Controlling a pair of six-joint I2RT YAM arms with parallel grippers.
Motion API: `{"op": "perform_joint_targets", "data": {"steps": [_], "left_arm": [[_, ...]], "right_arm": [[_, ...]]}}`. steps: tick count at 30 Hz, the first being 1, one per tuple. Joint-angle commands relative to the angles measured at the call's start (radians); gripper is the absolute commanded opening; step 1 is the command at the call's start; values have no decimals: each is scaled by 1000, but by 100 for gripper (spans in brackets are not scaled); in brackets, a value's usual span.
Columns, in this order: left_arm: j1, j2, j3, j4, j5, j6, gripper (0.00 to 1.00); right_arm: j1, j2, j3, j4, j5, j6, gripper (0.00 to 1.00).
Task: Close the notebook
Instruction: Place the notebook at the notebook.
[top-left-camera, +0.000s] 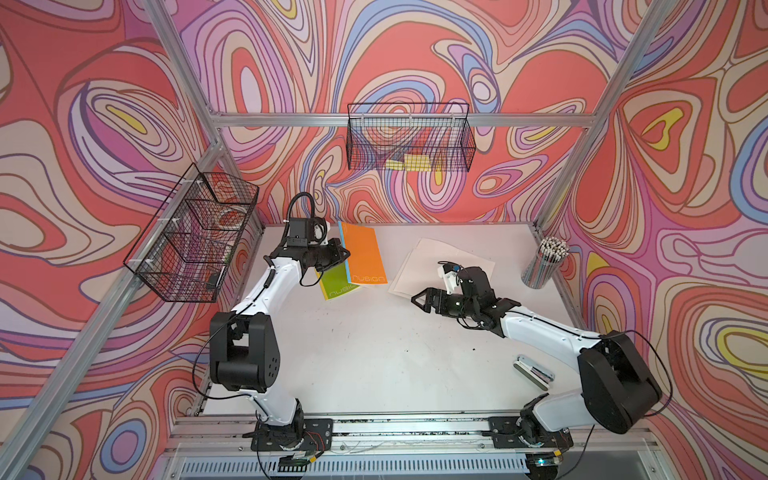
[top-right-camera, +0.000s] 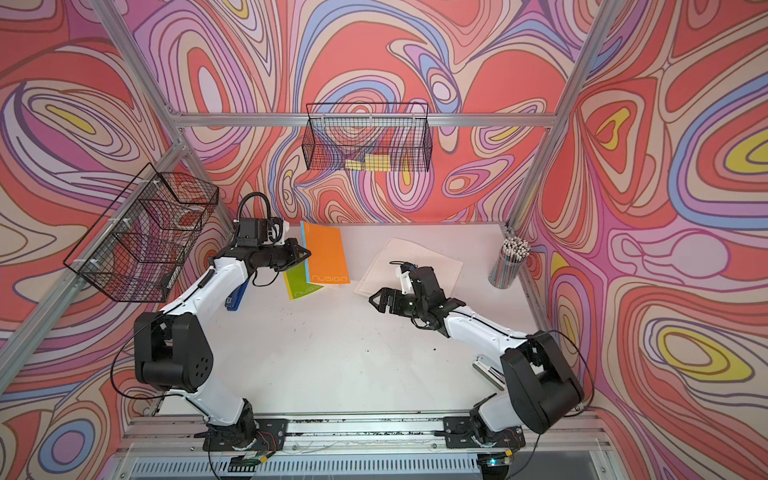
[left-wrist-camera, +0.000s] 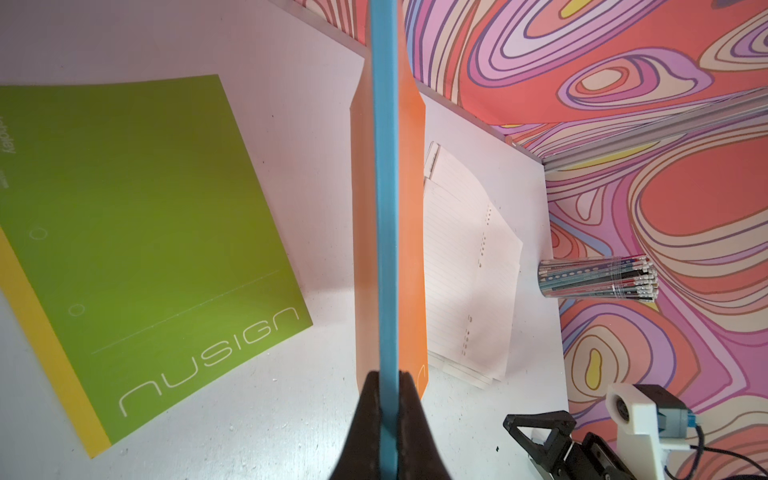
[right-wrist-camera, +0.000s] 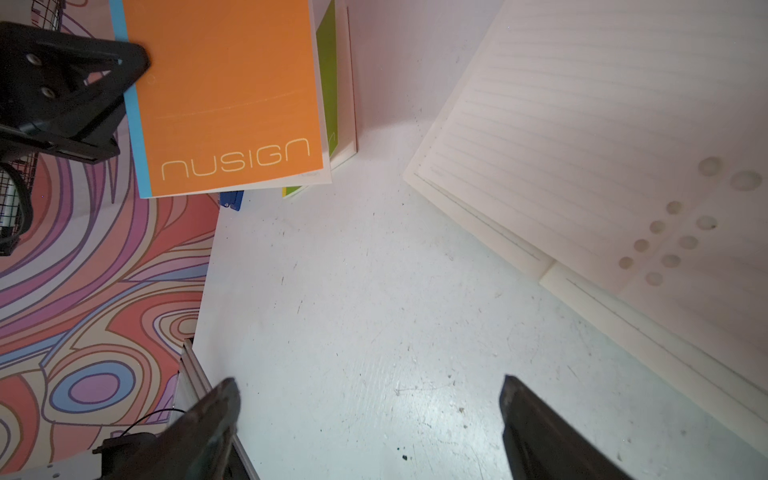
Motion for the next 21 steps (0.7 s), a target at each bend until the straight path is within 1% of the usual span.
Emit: {"op": "perform_joint_targets", "data": {"steps": [1, 5, 7, 9, 12, 21], "left_arm": [[29, 36, 50, 50, 35, 3, 0], [64, 74, 58, 84, 67, -30, 0], [77, 88, 60, 84, 81, -41, 0], [91, 103, 64, 121, 98, -47, 0], [109, 118, 67, 135, 118, -60, 0], [146, 154, 60, 156, 123, -63, 0]], "right_arm": [[-9, 61, 77, 37, -49, -19, 98], [-9, 126, 171, 20, -69, -28, 98], [-9, 148, 198, 19, -74, -29, 99], [-11, 167, 218, 20, -76, -27, 98], [-10, 193, 229, 30, -86, -20, 99], [-12, 237, 224, 67, -105, 7, 98]]}}
